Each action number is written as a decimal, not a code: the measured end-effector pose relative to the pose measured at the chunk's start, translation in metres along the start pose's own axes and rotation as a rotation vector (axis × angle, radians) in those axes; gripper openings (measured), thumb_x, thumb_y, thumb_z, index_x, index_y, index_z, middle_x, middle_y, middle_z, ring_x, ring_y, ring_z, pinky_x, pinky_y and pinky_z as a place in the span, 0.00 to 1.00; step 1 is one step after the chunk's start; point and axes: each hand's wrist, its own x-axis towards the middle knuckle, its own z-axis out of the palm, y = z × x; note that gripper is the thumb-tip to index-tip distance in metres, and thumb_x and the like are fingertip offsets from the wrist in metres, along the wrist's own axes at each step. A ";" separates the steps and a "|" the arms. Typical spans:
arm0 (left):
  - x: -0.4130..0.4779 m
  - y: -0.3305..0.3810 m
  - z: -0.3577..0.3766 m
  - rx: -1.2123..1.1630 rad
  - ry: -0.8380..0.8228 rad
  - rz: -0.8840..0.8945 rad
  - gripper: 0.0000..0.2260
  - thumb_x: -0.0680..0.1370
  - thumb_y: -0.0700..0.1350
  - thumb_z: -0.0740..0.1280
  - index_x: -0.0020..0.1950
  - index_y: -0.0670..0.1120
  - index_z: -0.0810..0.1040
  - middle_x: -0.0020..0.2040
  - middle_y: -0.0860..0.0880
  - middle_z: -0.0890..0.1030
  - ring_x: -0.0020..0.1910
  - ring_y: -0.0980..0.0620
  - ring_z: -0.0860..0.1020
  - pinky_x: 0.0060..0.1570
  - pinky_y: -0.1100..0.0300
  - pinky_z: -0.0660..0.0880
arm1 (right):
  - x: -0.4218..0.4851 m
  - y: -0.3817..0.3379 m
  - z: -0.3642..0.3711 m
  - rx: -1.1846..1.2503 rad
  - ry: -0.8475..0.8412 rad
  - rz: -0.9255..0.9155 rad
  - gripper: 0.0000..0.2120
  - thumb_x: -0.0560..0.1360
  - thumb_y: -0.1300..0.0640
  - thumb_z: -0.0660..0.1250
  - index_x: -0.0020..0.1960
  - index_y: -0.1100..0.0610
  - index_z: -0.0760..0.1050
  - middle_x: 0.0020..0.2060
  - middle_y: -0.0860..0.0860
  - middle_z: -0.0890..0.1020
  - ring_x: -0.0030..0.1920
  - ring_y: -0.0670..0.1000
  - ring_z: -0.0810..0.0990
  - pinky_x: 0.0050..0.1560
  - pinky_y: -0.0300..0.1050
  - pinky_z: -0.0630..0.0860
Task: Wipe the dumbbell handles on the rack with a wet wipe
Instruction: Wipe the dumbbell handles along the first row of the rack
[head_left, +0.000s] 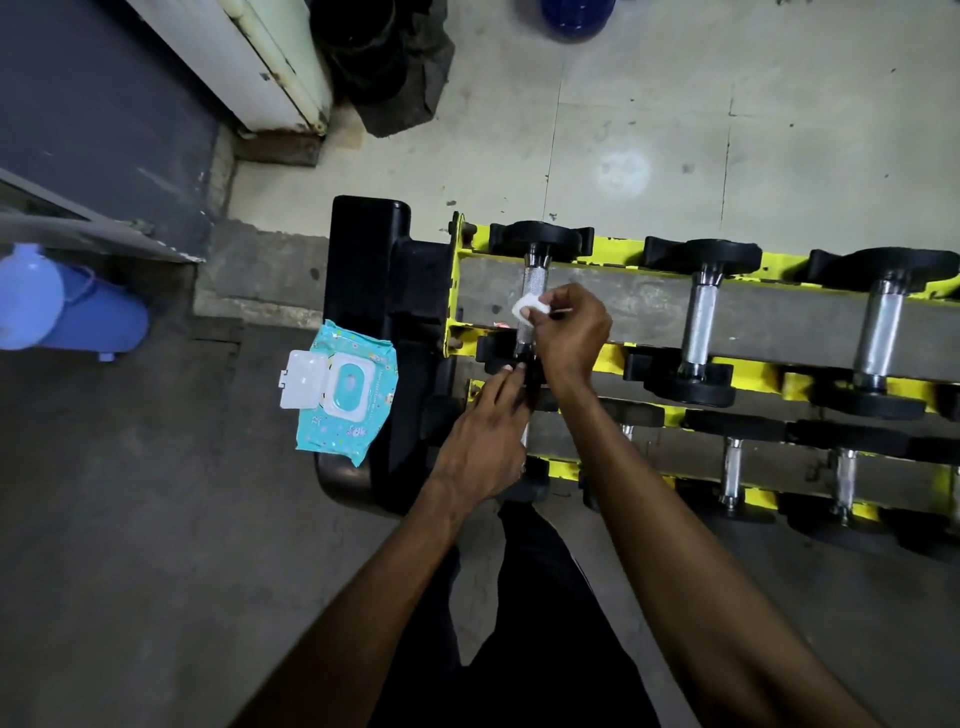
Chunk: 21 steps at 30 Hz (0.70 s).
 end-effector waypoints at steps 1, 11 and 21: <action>-0.001 -0.001 0.000 -0.009 0.019 0.007 0.25 0.72 0.38 0.66 0.70 0.38 0.74 0.77 0.39 0.65 0.77 0.40 0.63 0.67 0.46 0.76 | 0.006 -0.003 0.003 0.034 0.031 0.017 0.12 0.61 0.59 0.81 0.40 0.55 0.80 0.37 0.47 0.83 0.37 0.46 0.81 0.39 0.39 0.78; 0.001 0.005 0.003 0.001 0.000 -0.002 0.23 0.69 0.38 0.68 0.64 0.36 0.78 0.78 0.37 0.64 0.77 0.39 0.63 0.66 0.45 0.76 | 0.045 -0.016 0.027 0.406 0.251 0.333 0.12 0.65 0.62 0.81 0.45 0.65 0.83 0.40 0.56 0.85 0.36 0.47 0.80 0.43 0.37 0.80; 0.000 0.004 -0.001 0.027 -0.060 -0.005 0.40 0.73 0.43 0.64 0.84 0.41 0.52 0.82 0.41 0.55 0.80 0.43 0.54 0.73 0.51 0.68 | 0.062 -0.005 0.014 0.529 -0.054 0.494 0.07 0.73 0.65 0.74 0.39 0.59 0.78 0.35 0.50 0.80 0.35 0.47 0.80 0.37 0.40 0.81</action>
